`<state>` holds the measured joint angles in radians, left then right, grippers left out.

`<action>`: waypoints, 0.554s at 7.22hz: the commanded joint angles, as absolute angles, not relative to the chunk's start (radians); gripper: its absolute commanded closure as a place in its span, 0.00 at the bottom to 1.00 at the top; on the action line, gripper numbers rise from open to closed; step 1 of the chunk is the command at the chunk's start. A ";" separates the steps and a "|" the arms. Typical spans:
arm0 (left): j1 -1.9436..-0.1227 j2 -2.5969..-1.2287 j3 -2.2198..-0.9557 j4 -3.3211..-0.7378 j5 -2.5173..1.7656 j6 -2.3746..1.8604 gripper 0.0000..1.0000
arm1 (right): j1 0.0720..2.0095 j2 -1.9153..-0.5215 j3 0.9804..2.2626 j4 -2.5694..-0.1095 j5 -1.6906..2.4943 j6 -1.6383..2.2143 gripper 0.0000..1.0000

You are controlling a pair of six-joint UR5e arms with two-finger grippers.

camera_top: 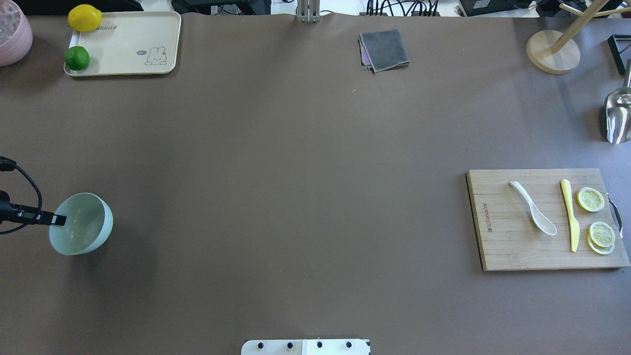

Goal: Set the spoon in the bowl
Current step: 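Reach the left gripper to the pale green bowl and grip its rim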

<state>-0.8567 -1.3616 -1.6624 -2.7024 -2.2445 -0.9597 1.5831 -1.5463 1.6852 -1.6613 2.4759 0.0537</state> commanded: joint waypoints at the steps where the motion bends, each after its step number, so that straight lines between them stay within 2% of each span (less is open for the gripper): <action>1: -0.877 -1.408 -1.731 -2.675 -2.255 -1.076 1.00 | 1.583 -1.546 1.695 -1.661 2.476 0.054 0.00; 2: -0.879 -1.493 -1.765 -2.611 -2.253 -1.188 1.00 | 1.585 -1.549 1.713 -1.663 2.479 0.055 0.00; 4: -0.877 -1.769 -1.799 -2.284 -2.190 -1.279 1.00 | 1.583 -1.548 1.720 -1.660 2.476 0.046 0.00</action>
<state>-0.8789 -1.6083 -1.7807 -2.4701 -2.2309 -1.2275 1.5834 -1.5485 1.7154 -1.6619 2.4778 0.0521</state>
